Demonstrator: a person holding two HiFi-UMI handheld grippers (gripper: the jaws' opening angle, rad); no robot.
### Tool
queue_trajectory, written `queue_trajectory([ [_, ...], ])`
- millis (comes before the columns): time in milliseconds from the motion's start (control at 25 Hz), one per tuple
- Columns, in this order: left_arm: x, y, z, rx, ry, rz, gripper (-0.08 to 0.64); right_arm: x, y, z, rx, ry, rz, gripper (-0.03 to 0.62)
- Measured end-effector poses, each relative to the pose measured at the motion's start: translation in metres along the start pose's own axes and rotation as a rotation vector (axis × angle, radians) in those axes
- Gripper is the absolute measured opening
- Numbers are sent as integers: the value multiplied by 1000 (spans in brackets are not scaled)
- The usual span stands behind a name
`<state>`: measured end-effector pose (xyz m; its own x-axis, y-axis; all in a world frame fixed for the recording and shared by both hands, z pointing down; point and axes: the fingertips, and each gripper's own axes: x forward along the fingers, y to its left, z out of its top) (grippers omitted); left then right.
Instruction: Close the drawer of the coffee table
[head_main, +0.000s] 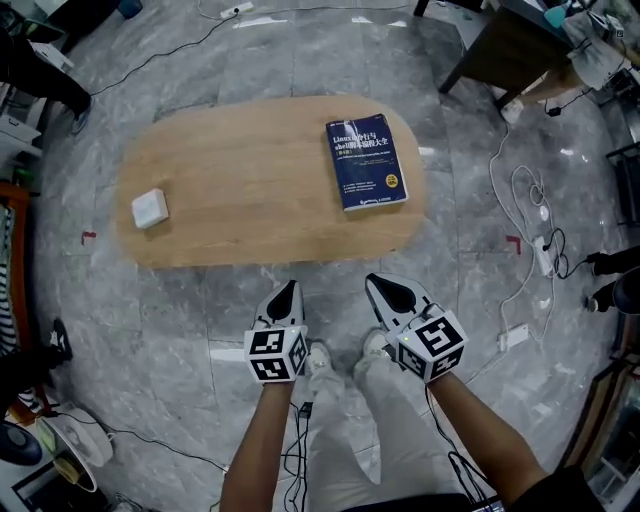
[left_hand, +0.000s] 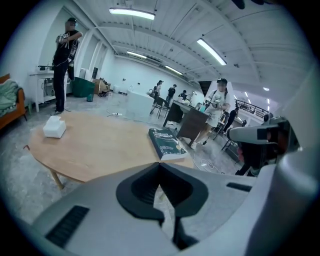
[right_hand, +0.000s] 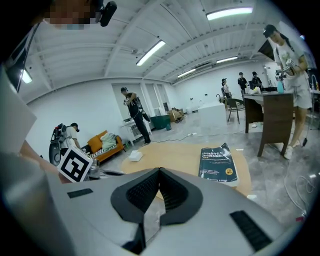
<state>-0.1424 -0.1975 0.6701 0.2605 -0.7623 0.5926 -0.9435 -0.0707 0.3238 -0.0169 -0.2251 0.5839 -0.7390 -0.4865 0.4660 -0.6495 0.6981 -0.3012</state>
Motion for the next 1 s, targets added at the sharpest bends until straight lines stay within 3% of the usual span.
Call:
queue_trajectory([
  [520, -74, -44, 68, -4, -68, -44, 3, -62, 35, 68, 4, -54, -20, 11],
  [760, -113, -65, 95, 52, -96, -79, 3, -89, 48, 100, -19, -105, -47, 11],
  [1000, -154, -90, 129, 109, -176, -130, 3, -113, 65, 123, -4, -169, -52, 11],
])
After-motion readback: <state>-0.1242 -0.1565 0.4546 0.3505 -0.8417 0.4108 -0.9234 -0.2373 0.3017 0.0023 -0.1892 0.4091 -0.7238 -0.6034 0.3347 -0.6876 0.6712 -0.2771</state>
